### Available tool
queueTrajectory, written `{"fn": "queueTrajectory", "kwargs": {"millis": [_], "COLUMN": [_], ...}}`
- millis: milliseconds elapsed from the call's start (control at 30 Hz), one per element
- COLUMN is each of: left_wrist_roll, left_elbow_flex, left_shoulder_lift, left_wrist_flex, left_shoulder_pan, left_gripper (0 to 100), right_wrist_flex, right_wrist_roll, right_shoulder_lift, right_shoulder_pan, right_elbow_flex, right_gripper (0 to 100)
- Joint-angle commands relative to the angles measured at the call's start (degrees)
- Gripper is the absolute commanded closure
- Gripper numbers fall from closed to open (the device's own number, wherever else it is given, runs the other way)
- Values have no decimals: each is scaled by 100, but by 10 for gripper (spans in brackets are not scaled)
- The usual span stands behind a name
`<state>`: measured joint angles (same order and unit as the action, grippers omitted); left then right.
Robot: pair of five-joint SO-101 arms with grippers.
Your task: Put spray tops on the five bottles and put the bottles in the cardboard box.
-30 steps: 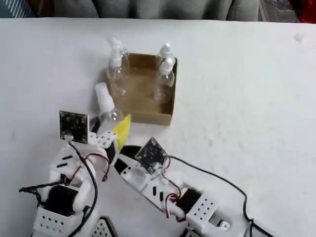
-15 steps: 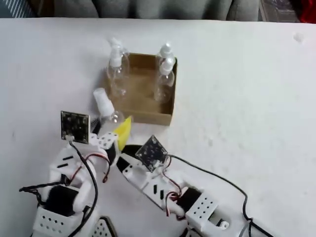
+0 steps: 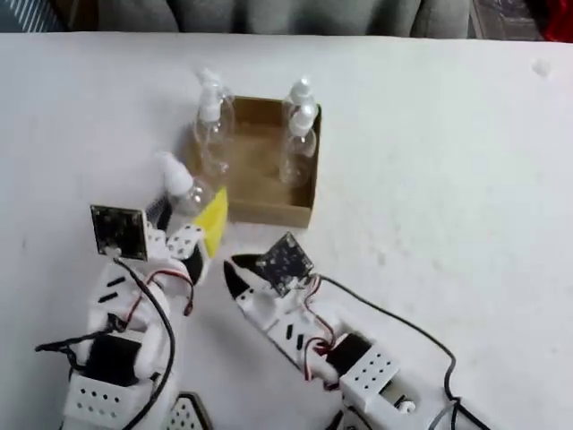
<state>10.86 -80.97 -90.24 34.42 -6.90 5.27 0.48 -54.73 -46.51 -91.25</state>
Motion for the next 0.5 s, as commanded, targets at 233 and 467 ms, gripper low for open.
{"fn": "queueTrajectory", "kwargs": {"millis": [233, 467], "left_wrist_roll": [-501, -519], "left_elbow_flex": [949, 1231], "left_shoulder_lift": [1710, 3486], "left_wrist_flex": [-1073, -2884], "left_shoulder_pan": [180, 576], "left_gripper": [980, 980], "right_wrist_flex": [-31, -40], "right_wrist_roll": [-9, -9], "right_shoulder_lift": [-48, -48], "right_shoulder_pan": [426, 541], "right_elbow_flex": [290, 281], "right_gripper": [983, 983]}}
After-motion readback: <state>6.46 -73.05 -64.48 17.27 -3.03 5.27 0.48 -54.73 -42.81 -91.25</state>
